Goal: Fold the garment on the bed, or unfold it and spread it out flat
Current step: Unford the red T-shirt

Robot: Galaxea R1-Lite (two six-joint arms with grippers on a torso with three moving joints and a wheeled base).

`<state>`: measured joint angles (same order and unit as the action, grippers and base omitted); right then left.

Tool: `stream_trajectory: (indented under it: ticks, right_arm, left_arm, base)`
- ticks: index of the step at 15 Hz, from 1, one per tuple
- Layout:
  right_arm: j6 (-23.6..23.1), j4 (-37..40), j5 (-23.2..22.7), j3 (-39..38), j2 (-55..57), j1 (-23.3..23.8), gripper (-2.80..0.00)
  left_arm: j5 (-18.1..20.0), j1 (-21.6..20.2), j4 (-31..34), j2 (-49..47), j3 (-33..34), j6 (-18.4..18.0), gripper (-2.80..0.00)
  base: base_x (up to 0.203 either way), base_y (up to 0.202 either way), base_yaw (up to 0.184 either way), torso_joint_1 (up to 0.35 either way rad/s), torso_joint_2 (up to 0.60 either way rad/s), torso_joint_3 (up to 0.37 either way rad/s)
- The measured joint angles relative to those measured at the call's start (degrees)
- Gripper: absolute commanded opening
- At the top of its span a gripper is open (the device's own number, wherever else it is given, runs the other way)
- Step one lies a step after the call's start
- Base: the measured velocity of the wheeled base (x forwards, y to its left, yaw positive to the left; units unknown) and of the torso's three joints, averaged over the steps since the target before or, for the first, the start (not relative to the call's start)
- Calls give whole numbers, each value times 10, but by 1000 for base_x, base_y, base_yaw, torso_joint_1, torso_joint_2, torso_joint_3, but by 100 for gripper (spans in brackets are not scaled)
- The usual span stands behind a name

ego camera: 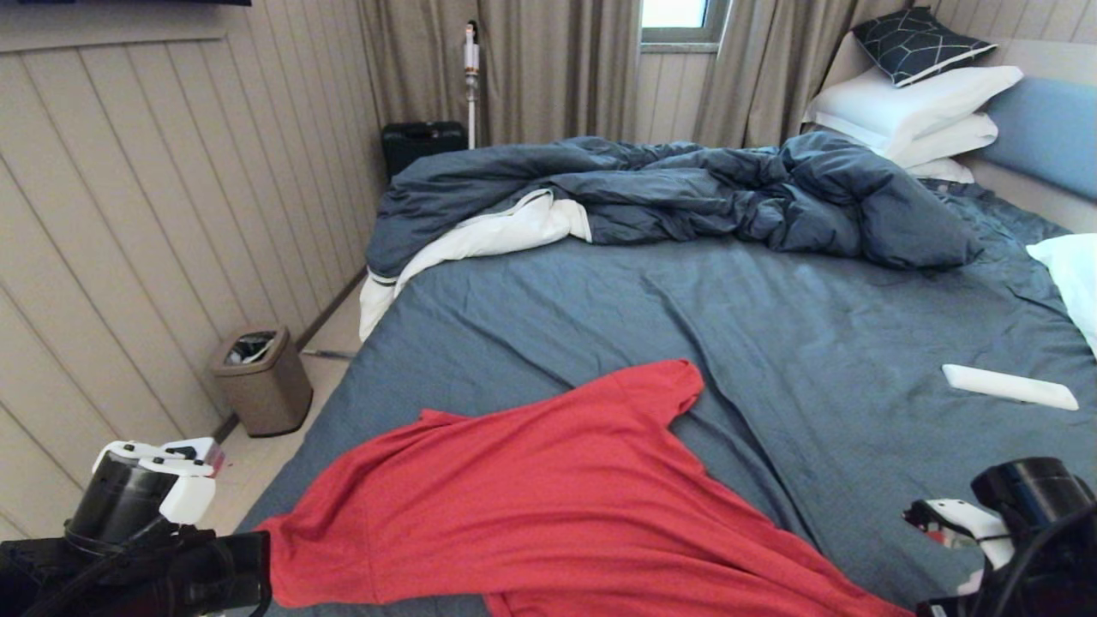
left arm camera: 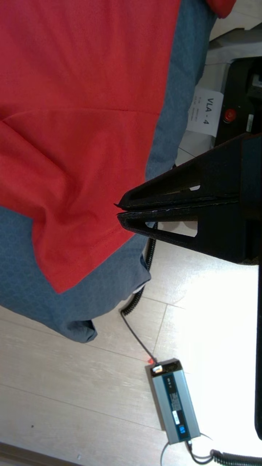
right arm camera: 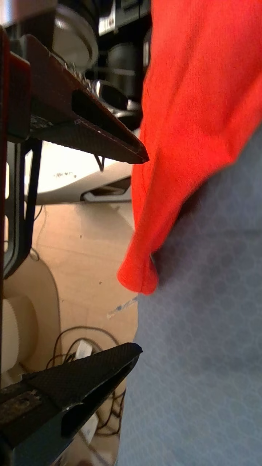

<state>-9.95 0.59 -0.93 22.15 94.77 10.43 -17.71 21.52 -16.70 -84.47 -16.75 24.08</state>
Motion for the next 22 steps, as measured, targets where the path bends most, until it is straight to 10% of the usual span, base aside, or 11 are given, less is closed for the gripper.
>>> stream_trajectory:
  ticks: [3, 4, 16, 22]
  right_arm:
    - [0, -31, 16, 0, 26, -10, 0]
    - [0, -39, 24, -1, 35, -11, -280]
    - [2, -43, 29, 22, 36, -24, -280]
    - [8, -25, 110, 235, 47, -4, -280]
  left_arm:
    - [0, 0, -5, -7, 1, 0, -280]
    - [0, 0, -6, -8, 1, 0, -280]
    - [0, 0, -6, -20, 1, 0, -280]
    - [0, 0, -6, -13, 2, 2, -280]
  base:
    - [0, 0, 0, 0, 0, 0]
    - [0, 0, 0, 0, 0, 0]
    - [0, 0, 0, 0, 0, 0]
    - [0, 0, 0, 0, 0, 0]
